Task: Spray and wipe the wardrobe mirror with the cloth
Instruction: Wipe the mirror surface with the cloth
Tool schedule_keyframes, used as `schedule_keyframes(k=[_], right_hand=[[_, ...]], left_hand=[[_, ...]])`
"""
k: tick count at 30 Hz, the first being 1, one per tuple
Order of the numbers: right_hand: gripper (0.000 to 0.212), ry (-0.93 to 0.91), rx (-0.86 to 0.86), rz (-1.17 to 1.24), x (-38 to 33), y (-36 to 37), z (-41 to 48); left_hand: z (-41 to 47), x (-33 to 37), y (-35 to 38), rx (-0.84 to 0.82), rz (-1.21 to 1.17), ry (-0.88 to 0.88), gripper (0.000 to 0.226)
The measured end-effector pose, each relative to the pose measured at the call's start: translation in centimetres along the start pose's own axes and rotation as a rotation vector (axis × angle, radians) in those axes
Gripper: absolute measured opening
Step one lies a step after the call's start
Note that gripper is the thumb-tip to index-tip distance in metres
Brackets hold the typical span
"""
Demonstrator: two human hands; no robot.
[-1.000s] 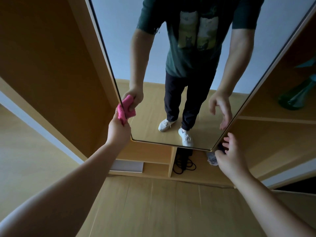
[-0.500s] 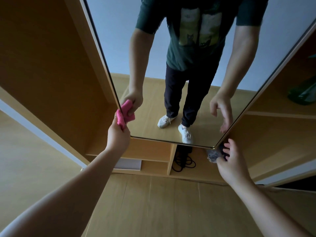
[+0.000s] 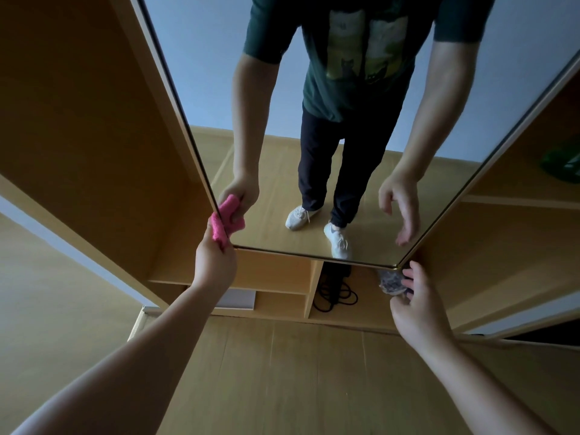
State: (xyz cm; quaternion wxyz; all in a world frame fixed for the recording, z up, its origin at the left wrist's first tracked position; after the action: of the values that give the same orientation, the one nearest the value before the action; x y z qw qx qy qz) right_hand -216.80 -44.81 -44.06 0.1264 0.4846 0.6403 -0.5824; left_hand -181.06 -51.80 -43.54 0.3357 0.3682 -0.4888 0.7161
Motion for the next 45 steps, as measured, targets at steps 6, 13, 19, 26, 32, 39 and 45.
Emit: schedule_keyframes(k=[6, 13, 19, 26, 32, 39, 45], right_hand=[[0.07, 0.003, 0.001, -0.016, 0.5, 0.5, 0.1], [0.069, 0.009, -0.008, -0.037, 0.3, 1.0, -0.5], [0.067, -0.003, -0.039, -0.058, -1.1, 0.9, -1.8], [0.057, -0.107, -0.085, -0.042, -6.6, 1.2, -5.6], [0.049, -0.298, -0.125, -0.054, -15.5, 1.6, -10.5], [0.047, -0.545, -0.283, 0.032, -28.2, 0.7, -18.1], [0.035, -0.676, -0.328, 0.259, -36.1, -4.8, -24.7]], left_hand=[[-0.3, -1.5, 0.6, -0.012, -0.005, -0.051, 0.049], [-0.7, -2.4, 0.9, -0.046, -0.017, -0.075, 0.053], [-1.1, -2.0, -0.1, -0.025, -0.089, -0.099, 0.053], [-1.6, -0.2, -5.8, -0.035, -0.132, -0.142, 0.054], [-1.9, 4.8, -14.0, 0.0, -0.173, -0.07, 0.053], [-1.4, 17.6, -22.2, -0.067, -0.265, 0.142, 0.058], [-2.5, 29.0, -24.6, -0.171, -0.384, 0.394, 0.056]])
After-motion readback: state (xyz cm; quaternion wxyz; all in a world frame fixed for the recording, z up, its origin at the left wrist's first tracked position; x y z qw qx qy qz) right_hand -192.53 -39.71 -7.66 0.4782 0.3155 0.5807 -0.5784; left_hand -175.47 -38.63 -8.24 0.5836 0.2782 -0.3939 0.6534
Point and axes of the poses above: each hand's wrist, its own z-axis towards the middle knuckle, its own y-axis out of the palm, x = y × z, the point moved 5 cm from there along z, towards the middle knuckle, and after that the axes turned 14 degrees about y, right-handed, at the moved point
